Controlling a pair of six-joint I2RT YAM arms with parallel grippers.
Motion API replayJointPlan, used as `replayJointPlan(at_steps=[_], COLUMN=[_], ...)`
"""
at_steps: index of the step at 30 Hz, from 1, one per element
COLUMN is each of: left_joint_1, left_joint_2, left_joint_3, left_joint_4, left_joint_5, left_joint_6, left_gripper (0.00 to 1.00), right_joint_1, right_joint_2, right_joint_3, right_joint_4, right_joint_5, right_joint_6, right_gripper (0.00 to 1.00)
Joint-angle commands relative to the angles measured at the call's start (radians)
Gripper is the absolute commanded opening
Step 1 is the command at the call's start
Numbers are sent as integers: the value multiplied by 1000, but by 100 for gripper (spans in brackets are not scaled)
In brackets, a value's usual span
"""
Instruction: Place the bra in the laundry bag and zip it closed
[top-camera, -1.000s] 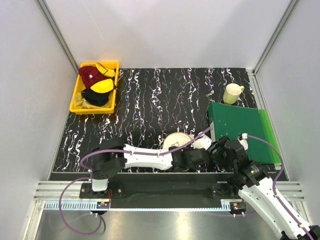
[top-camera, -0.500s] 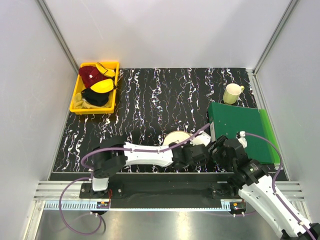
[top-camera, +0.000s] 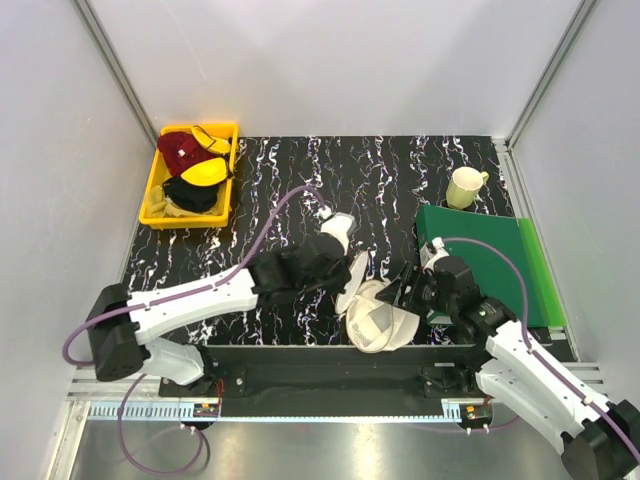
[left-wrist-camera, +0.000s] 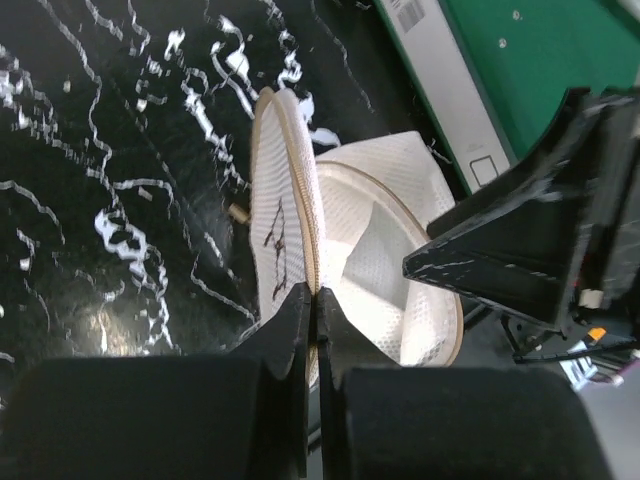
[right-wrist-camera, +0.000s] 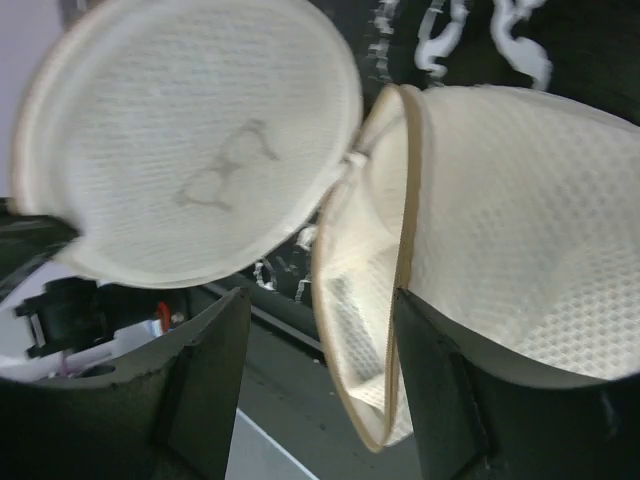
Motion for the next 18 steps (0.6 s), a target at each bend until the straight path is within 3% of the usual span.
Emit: replayJointPlan(at_steps=[1,7,9,10,11,14,16,18], left_joint_1=[60,181,213,233,239,241,241,241], left_joint_2=[-124,-296,-348,-368,-404,-470,-497,-503], left_joint_3=[-87,-217,-250,-276,-286,-302,-306,-307], left_joint_4=[1,-78,-115,-163,-186,-269,-269,-235], left_joint_5=[57,34,19,-31,-59,-157,-135,-83], left_joint_6=[-63,-74,-77,-88,-91,-105,-99,-81], left_gripper=[0,0,7,11,31,65,70,67], right_joint_1=[7,31,60,71,97,126,136,136], right_joint_2=[51,177,212,223,237,250,249,240], right_joint_3=[8,61,80,86,98,117,124,127], right_joint_4=[203,140,136,133,125,101,76,61], right_joint_5=[-136,-68,-59,-50,-19,33,56,88], right_joint_6=[-7,-46,-52,-61,-64,-79,-87,-87], right_gripper=[66,68,67,67,67,67,67,67])
